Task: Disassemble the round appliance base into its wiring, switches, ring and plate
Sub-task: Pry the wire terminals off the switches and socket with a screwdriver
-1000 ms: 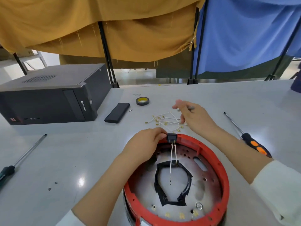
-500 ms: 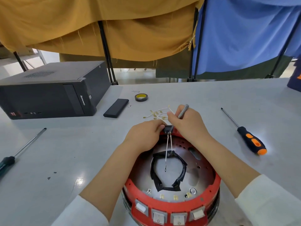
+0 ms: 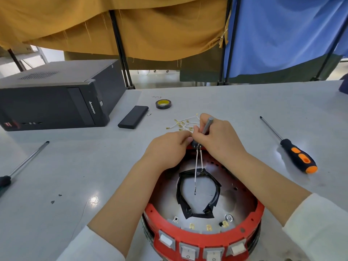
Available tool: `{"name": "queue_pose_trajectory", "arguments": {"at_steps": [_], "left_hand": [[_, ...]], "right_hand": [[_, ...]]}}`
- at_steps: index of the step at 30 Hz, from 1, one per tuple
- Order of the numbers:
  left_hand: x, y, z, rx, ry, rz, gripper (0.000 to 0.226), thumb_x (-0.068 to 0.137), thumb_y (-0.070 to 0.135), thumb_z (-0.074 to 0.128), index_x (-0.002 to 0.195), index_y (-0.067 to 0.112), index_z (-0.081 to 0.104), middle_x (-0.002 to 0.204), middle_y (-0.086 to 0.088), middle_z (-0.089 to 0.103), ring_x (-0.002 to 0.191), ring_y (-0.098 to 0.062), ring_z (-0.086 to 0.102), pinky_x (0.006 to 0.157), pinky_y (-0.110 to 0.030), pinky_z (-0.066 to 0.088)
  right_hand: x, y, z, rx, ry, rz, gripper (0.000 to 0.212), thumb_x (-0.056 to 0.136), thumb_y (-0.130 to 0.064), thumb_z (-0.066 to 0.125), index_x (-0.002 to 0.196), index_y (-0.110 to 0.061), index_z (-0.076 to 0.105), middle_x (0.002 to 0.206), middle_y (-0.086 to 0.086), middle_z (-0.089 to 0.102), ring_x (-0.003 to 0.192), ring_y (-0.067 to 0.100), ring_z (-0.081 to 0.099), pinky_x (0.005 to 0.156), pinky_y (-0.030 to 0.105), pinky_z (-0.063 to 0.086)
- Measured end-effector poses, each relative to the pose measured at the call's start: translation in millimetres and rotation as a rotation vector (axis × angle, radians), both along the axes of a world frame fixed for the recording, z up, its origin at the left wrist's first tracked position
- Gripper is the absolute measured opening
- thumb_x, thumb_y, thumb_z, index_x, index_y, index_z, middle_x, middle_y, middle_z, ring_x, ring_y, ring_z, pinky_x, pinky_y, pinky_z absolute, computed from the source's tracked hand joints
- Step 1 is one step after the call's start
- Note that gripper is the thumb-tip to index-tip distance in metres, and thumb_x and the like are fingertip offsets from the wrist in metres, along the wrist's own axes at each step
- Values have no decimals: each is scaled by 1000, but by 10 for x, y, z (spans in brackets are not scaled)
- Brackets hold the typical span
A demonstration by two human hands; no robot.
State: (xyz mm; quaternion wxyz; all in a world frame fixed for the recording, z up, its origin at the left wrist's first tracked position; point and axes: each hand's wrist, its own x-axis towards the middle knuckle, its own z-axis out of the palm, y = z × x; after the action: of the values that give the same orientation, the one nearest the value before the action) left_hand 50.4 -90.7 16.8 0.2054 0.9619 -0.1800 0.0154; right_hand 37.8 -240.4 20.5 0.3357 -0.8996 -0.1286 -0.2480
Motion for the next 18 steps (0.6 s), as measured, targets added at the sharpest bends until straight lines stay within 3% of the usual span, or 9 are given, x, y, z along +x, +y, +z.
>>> {"name": "queue_pose_trajectory", "arguments": {"at_steps": [4, 9, 11, 18], "left_hand": [[-6, -3, -2, 2, -12, -13, 29, 100, 41, 30, 98, 26, 55, 99, 4, 64, 92, -20, 56, 75, -33, 43], [27, -12, -25, 17, -35, -2, 29, 100, 37, 30, 115, 33, 54, 107, 5, 64, 100, -21, 56, 76, -34, 43], [36, -15, -37, 20, -36, -1, 30, 100, 36, 30, 120, 36, 53, 112, 5, 63, 102, -22, 56, 74, -32, 40], [30, -12, -40, 24, -50, -9, 30, 100, 36, 30, 120, 37, 52, 116, 6, 62, 106, -22, 54, 75, -31, 38]], "right_hand": [[-13, 37, 19, -66, 2, 12, 39, 85, -20, 56, 61, -23, 24, 52, 3, 35, 52, 20, 33, 49, 30, 26], [96, 18, 82, 70, 136, -1, 38, 80, -16, 59, 56, -19, 30, 52, -4, 34, 50, 12, 33, 48, 25, 27], [135, 20, 100, 95, 188, 5, 37, 77, -13, 60, 55, -18, 30, 51, -4, 32, 49, 13, 31, 50, 30, 28], [175, 16, 79, 91, 181, -26, 35, 74, -15, 58, 55, -19, 29, 49, -7, 30, 46, 9, 29, 46, 26, 23]]}}
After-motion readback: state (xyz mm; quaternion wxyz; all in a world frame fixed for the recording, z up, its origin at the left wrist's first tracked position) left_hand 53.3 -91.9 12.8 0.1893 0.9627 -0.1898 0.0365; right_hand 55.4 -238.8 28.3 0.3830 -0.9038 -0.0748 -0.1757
